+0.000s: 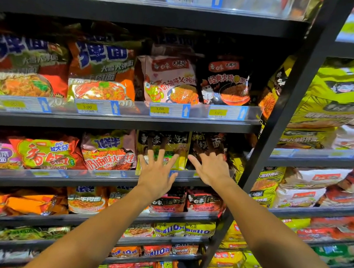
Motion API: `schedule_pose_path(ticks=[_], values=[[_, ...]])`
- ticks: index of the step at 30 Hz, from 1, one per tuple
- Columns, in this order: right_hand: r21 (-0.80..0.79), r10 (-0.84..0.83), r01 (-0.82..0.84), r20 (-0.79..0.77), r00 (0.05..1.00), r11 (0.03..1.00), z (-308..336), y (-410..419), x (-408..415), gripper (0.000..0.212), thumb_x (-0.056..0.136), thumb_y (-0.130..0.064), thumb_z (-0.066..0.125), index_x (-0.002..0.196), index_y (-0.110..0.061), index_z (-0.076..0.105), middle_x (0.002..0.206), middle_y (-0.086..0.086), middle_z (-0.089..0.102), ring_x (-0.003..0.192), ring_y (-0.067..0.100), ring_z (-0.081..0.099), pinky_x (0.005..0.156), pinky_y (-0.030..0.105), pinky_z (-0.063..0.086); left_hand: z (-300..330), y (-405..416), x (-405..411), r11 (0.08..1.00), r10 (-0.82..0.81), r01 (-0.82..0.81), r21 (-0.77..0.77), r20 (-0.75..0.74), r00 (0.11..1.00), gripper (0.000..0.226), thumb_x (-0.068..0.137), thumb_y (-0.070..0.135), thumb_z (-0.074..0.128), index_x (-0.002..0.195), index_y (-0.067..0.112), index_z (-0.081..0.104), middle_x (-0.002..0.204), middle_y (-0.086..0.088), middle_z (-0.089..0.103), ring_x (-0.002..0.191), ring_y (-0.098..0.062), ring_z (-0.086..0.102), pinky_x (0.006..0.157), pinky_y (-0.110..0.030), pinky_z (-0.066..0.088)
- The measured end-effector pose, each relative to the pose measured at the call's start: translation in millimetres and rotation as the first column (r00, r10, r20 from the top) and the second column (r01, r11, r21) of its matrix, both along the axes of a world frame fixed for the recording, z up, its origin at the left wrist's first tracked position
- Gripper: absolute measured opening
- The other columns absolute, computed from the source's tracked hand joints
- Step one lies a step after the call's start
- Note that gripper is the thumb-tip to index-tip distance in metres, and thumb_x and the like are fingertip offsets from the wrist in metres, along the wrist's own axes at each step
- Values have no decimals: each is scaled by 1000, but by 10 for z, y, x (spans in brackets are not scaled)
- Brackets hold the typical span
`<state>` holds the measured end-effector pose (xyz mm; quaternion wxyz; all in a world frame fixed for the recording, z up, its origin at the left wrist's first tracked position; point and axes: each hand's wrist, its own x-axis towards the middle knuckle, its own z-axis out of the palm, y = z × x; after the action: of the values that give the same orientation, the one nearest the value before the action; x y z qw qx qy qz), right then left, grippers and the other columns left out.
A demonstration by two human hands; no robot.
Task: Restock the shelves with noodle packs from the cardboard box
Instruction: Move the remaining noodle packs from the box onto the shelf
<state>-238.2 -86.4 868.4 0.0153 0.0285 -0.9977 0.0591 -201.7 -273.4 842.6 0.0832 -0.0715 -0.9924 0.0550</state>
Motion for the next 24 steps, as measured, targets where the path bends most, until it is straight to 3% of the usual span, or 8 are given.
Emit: schedule_pose_path(ticks=[8, 12, 15, 18, 21, 24], values=[[-32, 95, -97, -49, 994, 995, -63, 203, 244, 64, 98, -64, 26, 152, -30, 31, 152, 9, 30, 142, 43, 22, 108, 49, 37, 108, 133, 56, 997, 63, -67, 47, 69, 996, 66, 100, 61, 25, 157, 36, 5, 162, -12, 9, 146, -49, 7, 114, -67, 14], [-73, 147, -154, -95, 985, 985, -89, 353, 425, 63, 98, -64, 28, 155, -38, 21, 163, 3, 16, 149, 37, 10, 118, 48, 26, 133, 235, 42, 988, 83, -95, 123, 104, 991, 65, 100, 60, 28, 157, 33, 11, 162, -14, 7, 146, -50, 3, 115, -70, 9], [-119, 204, -219, -130, 970, 968, -25, 468, 560, 75, 90, -75, 15, 154, -38, 25, 163, 0, 18, 151, 33, 9, 121, 48, 22, 129, 252, 57, 981, 69, -88, 173, 113, 991, 65, 100, 59, 30, 157, 34, 11, 163, -14, 4, 147, -51, 0, 115, -70, 6], [-171, 294, -332, -211, 932, 928, 114, 551, 675, 61, 96, -64, 34, 151, -37, 35, 161, -4, 26, 151, 26, 13, 119, 50, 25, 219, 207, 153, 982, 37, -53, 180, 88, 995, 65, 100, 58, 33, 157, 35, 12, 164, -13, 3, 148, -48, 2, 117, -65, 12], [-184, 342, -428, -368, 865, 885, 353, 585, 791, 50, 99, -49, 47, 147, -36, 43, 154, -11, 37, 147, 15, 23, 118, 39, 31, 410, 111, 347, 976, -105, 107, 188, -21, 994, 61, 100, 54, 37, 156, 32, 22, 164, -9, 13, 149, -39, 13, 119, -56, 22], [-181, 336, -524, -588, 736, 832, 713, 603, 877, 44, 99, -40, 53, 142, -29, 52, 143, -12, 48, 139, 9, 37, 112, 28, 37, 758, 2, 540, 896, -330, 413, 160, -381, 863, 46, 99, 40, 49, 141, 21, 51, 152, -5, 40, 139, -27, 40, 108, -44, 43]])
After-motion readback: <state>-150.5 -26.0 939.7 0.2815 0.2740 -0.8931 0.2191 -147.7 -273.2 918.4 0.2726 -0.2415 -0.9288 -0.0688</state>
